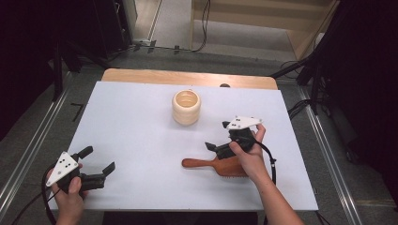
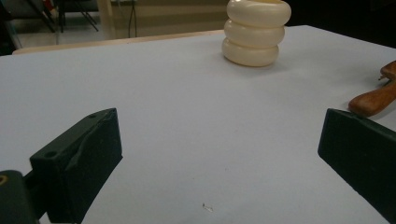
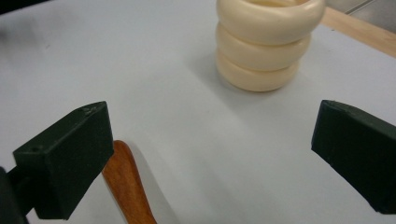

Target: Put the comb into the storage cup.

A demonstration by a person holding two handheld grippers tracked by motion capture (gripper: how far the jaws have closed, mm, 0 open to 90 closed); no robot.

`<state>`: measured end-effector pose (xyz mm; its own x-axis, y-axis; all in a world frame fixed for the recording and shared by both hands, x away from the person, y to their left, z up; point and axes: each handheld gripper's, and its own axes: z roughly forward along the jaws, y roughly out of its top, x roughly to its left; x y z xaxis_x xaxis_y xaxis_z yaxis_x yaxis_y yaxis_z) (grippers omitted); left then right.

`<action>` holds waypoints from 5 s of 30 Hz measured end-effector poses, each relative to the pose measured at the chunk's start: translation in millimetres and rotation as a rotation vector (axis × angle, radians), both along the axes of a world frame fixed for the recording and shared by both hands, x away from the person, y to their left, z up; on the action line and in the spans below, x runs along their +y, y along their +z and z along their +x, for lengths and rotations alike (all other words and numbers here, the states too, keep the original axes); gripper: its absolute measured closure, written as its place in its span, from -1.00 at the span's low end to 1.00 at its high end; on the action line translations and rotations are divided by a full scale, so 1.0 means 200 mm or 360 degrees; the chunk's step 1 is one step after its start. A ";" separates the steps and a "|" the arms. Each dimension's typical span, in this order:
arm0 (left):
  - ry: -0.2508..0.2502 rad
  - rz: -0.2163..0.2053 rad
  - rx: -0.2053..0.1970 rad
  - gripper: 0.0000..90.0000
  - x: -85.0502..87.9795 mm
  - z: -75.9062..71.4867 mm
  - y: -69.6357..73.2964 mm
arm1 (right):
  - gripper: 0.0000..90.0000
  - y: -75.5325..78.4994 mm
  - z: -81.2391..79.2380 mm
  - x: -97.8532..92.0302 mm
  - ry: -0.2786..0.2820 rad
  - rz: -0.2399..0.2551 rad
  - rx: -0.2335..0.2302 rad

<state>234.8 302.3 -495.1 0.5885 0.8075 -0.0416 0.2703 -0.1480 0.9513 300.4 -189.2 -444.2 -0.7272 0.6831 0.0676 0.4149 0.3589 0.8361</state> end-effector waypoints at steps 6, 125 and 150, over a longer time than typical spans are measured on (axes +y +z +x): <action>-0.0013 0.0018 0.0004 -1.00 0.00 0.00 0.00 | -1.00 -0.01 -0.08 -0.10 -0.0118 0.0035 -0.0106; -0.1168 0.0827 0.0393 -1.00 -1.29 0.35 0.10 | -1.00 -0.35 -0.49 -0.77 -0.0533 0.0362 -0.0353; -0.1118 0.0983 0.0561 -0.26 -1.48 0.35 0.02 | -1.00 -0.35 -0.49 -0.77 -0.0524 0.0365 -0.0339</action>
